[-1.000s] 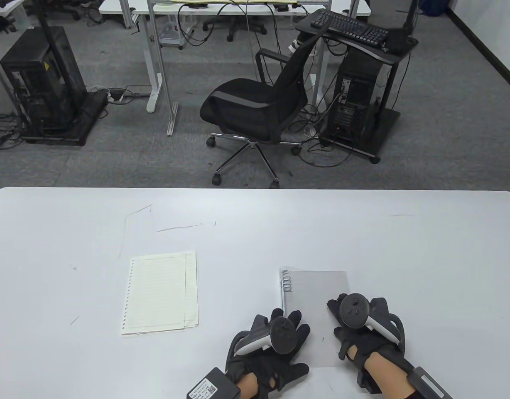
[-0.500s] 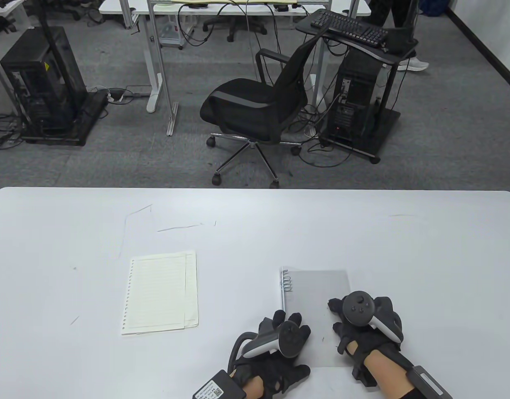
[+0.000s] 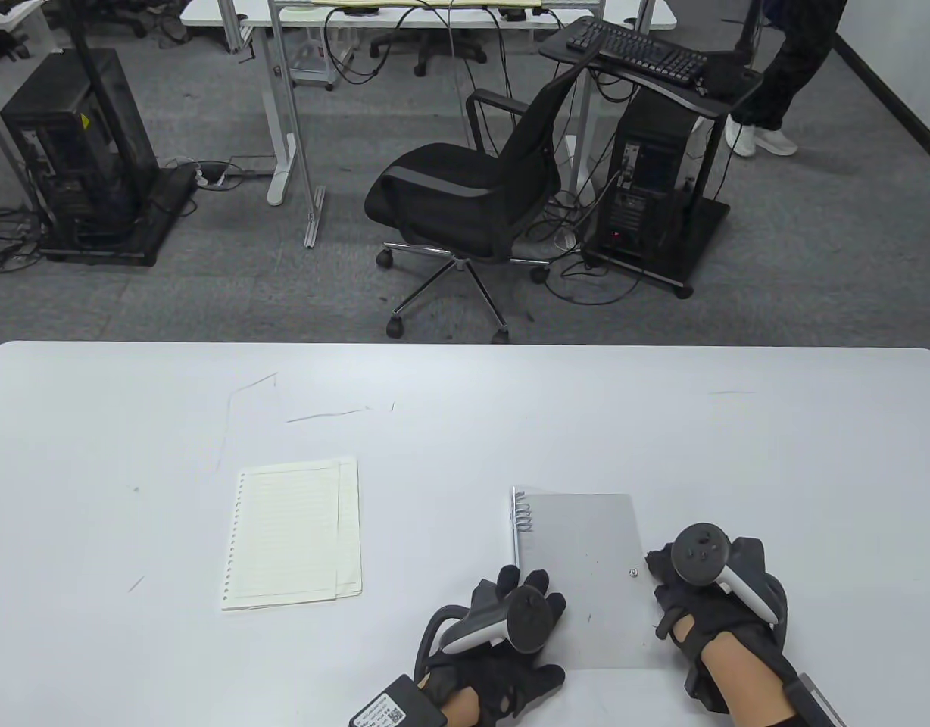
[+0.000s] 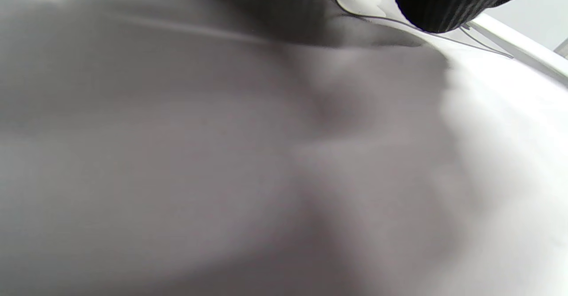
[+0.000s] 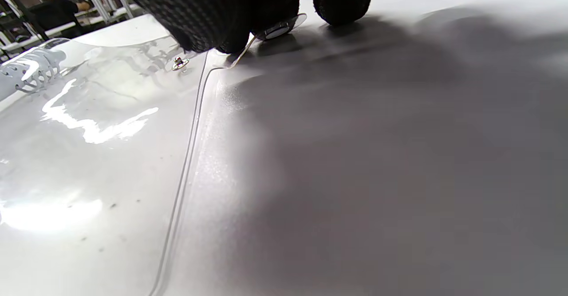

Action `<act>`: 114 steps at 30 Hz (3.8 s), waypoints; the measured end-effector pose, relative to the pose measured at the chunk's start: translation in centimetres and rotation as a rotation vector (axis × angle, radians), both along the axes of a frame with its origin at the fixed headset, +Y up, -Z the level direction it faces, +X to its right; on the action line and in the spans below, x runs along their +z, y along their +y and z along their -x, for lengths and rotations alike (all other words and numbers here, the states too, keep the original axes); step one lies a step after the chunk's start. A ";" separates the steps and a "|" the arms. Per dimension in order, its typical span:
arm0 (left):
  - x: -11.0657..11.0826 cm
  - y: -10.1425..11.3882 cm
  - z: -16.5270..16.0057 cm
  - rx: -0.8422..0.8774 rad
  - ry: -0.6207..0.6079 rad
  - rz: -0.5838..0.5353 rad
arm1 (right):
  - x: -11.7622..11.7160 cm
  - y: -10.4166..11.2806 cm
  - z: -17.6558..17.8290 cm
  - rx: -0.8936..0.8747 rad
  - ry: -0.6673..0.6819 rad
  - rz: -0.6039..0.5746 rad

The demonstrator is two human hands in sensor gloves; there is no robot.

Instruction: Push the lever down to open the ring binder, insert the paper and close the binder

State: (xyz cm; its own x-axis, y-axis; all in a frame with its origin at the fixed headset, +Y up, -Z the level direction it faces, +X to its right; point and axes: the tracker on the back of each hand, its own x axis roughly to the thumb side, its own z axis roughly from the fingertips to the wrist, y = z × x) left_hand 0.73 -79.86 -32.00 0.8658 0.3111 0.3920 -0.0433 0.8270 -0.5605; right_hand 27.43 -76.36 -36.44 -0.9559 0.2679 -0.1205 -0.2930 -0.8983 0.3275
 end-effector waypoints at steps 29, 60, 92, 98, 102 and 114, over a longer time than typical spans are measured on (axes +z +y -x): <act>0.3 5.3 5.3 0.620 0.428 -0.136 | 0.7 -0.8 4.4 0.285 0.067 -0.002; -2.3 5.5 9.9 -0.343 0.373 -0.102 | 0.7 -0.8 4.2 0.240 0.074 0.005; -1.1 1.1 4.1 0.137 0.117 -0.010 | 0.8 -0.8 4.2 0.231 0.079 0.012; -1.0 0.6 4.0 0.133 0.114 0.012 | 0.8 -0.8 4.1 0.222 0.087 0.027; -1.2 0.5 4.1 0.139 0.121 0.042 | 0.5 0.8 4.0 0.092 0.080 0.004; -1.3 0.5 4.2 0.135 0.129 0.055 | -5.9 4.0 14.2 -0.209 0.362 -0.119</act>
State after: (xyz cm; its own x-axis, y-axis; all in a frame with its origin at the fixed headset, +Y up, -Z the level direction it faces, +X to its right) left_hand -3.44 -79.31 -33.31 0.8570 0.4451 0.2598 -0.2258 0.7774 -0.5870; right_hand 13.18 -72.32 -42.36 -0.8545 0.4522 0.2555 -0.3583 -0.8694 0.3403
